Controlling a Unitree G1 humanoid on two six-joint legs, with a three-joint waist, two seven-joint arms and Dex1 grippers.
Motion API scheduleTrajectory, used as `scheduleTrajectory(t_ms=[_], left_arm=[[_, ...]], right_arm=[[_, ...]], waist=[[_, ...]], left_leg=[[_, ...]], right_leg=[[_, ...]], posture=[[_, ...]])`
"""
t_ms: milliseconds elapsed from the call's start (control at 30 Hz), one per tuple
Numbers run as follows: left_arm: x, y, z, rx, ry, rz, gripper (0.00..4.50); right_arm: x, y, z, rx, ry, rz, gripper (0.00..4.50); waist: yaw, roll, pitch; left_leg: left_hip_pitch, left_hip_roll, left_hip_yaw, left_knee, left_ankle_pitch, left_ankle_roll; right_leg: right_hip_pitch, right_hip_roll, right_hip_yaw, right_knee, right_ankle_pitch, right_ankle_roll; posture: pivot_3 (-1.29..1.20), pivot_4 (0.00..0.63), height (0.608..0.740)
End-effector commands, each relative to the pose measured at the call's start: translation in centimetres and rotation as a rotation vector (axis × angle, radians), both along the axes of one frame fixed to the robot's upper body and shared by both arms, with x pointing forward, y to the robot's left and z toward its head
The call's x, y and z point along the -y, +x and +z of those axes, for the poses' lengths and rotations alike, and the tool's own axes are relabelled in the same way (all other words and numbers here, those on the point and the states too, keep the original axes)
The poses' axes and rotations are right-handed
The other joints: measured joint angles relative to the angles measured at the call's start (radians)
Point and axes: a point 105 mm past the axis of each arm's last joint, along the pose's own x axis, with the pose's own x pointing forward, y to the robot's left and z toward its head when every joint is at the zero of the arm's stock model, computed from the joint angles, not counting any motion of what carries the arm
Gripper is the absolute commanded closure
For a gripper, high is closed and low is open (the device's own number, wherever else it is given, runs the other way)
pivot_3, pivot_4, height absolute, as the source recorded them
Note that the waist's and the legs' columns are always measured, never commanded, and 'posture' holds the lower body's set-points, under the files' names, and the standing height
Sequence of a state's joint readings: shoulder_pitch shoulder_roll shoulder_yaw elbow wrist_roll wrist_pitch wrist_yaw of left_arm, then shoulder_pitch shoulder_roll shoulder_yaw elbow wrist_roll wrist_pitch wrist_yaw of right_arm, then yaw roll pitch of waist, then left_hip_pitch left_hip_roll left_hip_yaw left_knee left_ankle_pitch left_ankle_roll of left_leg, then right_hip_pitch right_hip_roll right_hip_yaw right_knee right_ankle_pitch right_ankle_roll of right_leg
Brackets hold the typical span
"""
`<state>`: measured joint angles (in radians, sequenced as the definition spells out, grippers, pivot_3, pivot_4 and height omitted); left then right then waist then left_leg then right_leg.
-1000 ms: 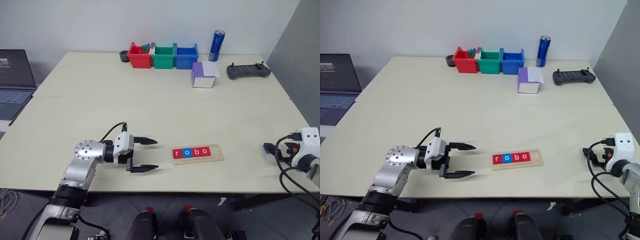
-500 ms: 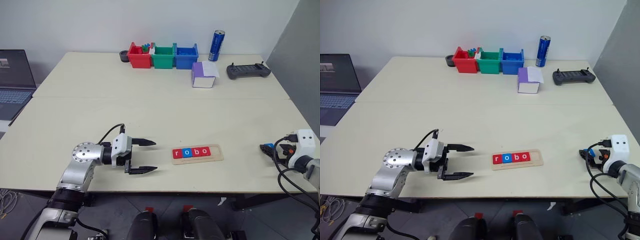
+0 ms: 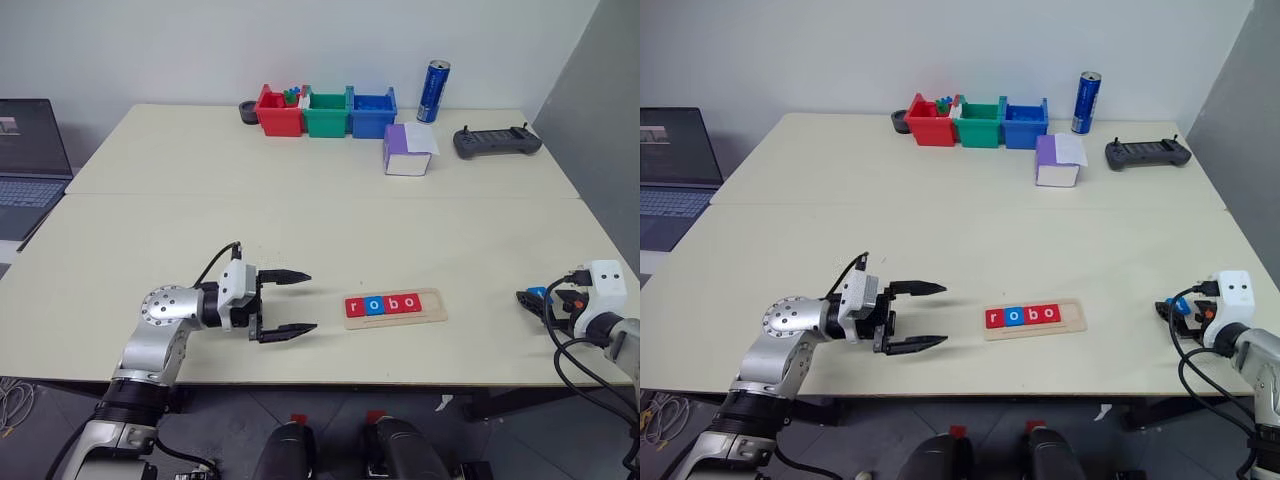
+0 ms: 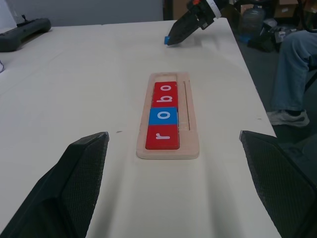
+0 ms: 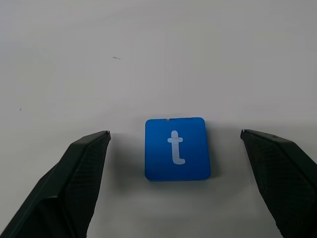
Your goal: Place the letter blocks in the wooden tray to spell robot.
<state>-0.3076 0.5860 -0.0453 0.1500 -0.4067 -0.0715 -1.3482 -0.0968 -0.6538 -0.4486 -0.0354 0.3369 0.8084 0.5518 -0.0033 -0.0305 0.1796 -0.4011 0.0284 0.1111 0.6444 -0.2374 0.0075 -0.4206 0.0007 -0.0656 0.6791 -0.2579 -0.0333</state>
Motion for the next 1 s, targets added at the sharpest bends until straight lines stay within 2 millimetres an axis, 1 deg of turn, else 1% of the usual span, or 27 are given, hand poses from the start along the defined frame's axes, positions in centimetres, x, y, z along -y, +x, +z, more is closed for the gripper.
scheduleTrajectory(t_ms=[33,267,433,533,633,767,833,867,933,1000], left_arm=[[-0.1,-0.1,1.0,0.037,-0.021,0.000,0.00],[-0.3,-0.2,0.7,0.034,-0.003,0.006,0.00],[-0.3,-0.3,0.3,0.027,0.006,0.009,0.00],[-0.2,-0.3,0.4,0.028,0.009,0.008,0.00],[-0.3,-0.2,0.5,0.030,0.014,0.008,0.00],[-0.4,-0.2,0.4,0.029,0.019,0.007,0.00],[-0.4,-0.1,0.4,0.027,0.021,0.004,0.00],[-0.3,-0.2,0.4,0.025,0.022,0.000,0.00],[-0.3,-0.2,0.3,0.022,0.025,-0.008,0.00],[-0.2,-0.1,0.3,0.022,0.028,-0.013,0.00]], right_arm=[[0.3,0.0,1.1,0.038,-0.013,0.008,0.02],[-0.3,0.1,0.3,0.022,0.000,0.012,0.02],[-0.3,-0.1,-1.2,-0.032,-0.005,-0.011,0.02],[-0.5,-0.1,-1.6,-0.036,0.011,-0.009,0.02],[-0.8,-0.2,-1.8,-0.046,0.008,0.000,0.59],[-1.9,-0.3,-1.6,-0.047,-0.002,0.022,1.96],[-2.9,-0.2,-1.0,-0.042,-0.022,0.043,2.67],[-4.0,0.3,0.1,-0.014,-0.027,0.061,2.96],[-6.0,1.1,2.2,0.039,-0.053,0.074,3.03],[-7.1,1.7,3.6,0.073,-0.102,0.040,3.03]], waist=[[0.000,0.000,0.000],[0.000,0.000,0.000],[0.000,-0.001,-0.001],[0.000,-0.003,-0.002],[0.000,-0.004,-0.003],[-0.001,-0.005,-0.003],[-0.002,-0.005,-0.003],[-0.003,-0.005,-0.003],[-0.007,-0.005,-0.003],[-0.011,-0.004,-0.003]], left_leg=[[0.000,0.000,0.000,0.000,0.000,0.000],[0.000,0.000,0.000,0.000,0.000,0.000],[0.000,0.000,0.000,0.000,0.000,0.000],[0.000,0.000,0.000,0.000,0.000,0.000],[0.000,0.000,0.000,0.000,0.000,0.000],[0.000,0.001,0.000,0.000,0.000,0.000],[0.000,0.001,0.000,0.000,0.000,0.000],[0.000,0.001,0.000,0.000,0.000,0.000],[0.001,0.001,0.000,0.000,0.000,0.000],[0.000,0.002,0.000,0.000,0.000,0.000]], right_leg=[[0.000,0.000,0.000,0.000,0.000,0.000],[0.000,0.000,0.000,0.000,0.000,0.000],[0.000,0.000,0.000,0.000,0.000,0.000],[0.000,0.000,0.000,0.000,0.000,0.000],[0.000,0.000,0.000,0.000,0.000,0.000],[0.000,0.000,0.000,0.000,0.000,0.000],[0.000,0.001,0.000,0.000,0.000,0.000],[0.000,0.001,0.000,0.000,0.000,0.000],[0.000,0.001,0.000,0.000,0.000,0.000],[-0.001,0.001,0.000,0.001,0.000,0.000]], posture=[[0.00,0.150,0.740],[0.00,0.150,0.740],[0.00,0.150,0.740],[0.00,0.150,0.740],[0.00,0.150,0.740],[0.00,0.150,0.740],[0.00,0.150,0.740],[0.00,0.150,0.740],[0.00,0.150,0.740],[0.00,0.150,0.740]])
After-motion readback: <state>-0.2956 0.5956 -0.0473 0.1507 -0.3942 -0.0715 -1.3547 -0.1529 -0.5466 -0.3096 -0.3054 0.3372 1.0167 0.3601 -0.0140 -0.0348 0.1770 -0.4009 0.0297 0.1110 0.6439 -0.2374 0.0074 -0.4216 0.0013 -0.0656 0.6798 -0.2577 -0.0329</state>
